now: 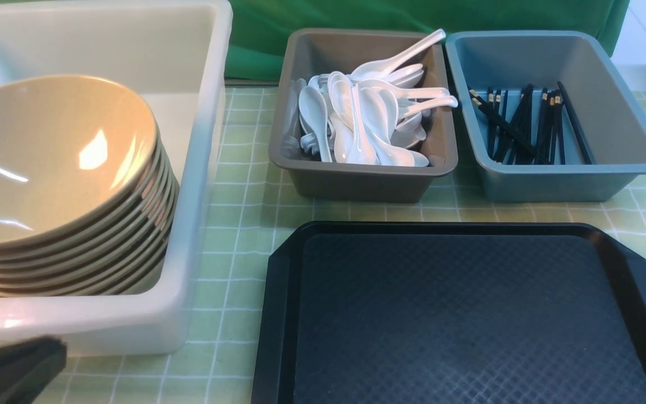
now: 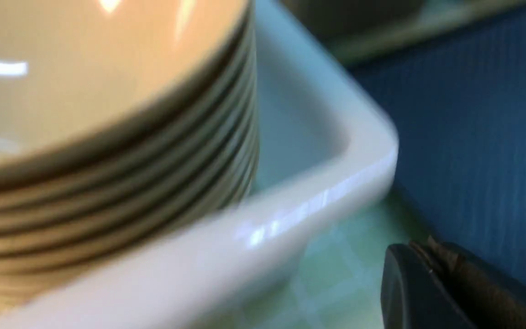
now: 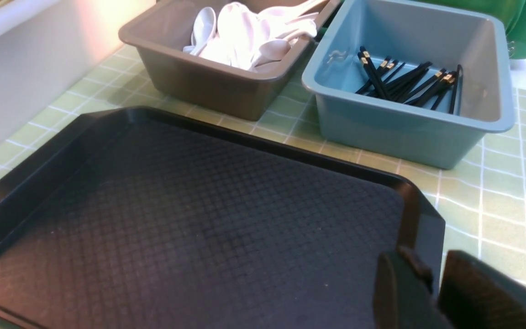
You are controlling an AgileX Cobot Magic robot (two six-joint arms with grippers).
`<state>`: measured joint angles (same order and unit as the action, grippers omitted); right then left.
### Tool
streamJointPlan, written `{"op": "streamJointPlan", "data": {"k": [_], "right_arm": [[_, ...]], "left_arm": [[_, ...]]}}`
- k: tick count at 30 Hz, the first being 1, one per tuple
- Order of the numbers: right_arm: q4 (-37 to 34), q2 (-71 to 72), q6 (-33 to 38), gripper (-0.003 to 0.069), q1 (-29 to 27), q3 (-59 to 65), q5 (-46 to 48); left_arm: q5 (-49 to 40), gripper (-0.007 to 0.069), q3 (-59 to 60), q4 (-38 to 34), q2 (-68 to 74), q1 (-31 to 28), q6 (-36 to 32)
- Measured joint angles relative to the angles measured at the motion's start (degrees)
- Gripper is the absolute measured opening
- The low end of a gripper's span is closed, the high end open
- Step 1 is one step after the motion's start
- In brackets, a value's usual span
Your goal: On green table put chopsticks spoon bowls plates into blue grey white boxes.
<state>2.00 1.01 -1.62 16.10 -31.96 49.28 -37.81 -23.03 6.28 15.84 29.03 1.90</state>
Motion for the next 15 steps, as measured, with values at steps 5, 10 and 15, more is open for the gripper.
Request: {"op": "streamJointPlan", "data": {"k": [5, 10, 15], "right_arm": [[0.0, 0.0, 0.0, 0.0152, 0.0, 0.0, 0.0], [0.0, 0.0, 0.0, 0.0155, 0.0, 0.0, 0.1], [0.0, 0.0, 0.0, 0.0161, 0.0, 0.0, 0.2]], "left_arm": [[15.1, -0.0001, 4.9, -1.2, -1.9, -4.5, 2.2], [22.5, -0.0001, 9.3, -3.0, -6.6, -14.4, 2.2], [24.5, -0.0001, 14.6, -4.9, -14.2, -24.5, 2.3]]}}
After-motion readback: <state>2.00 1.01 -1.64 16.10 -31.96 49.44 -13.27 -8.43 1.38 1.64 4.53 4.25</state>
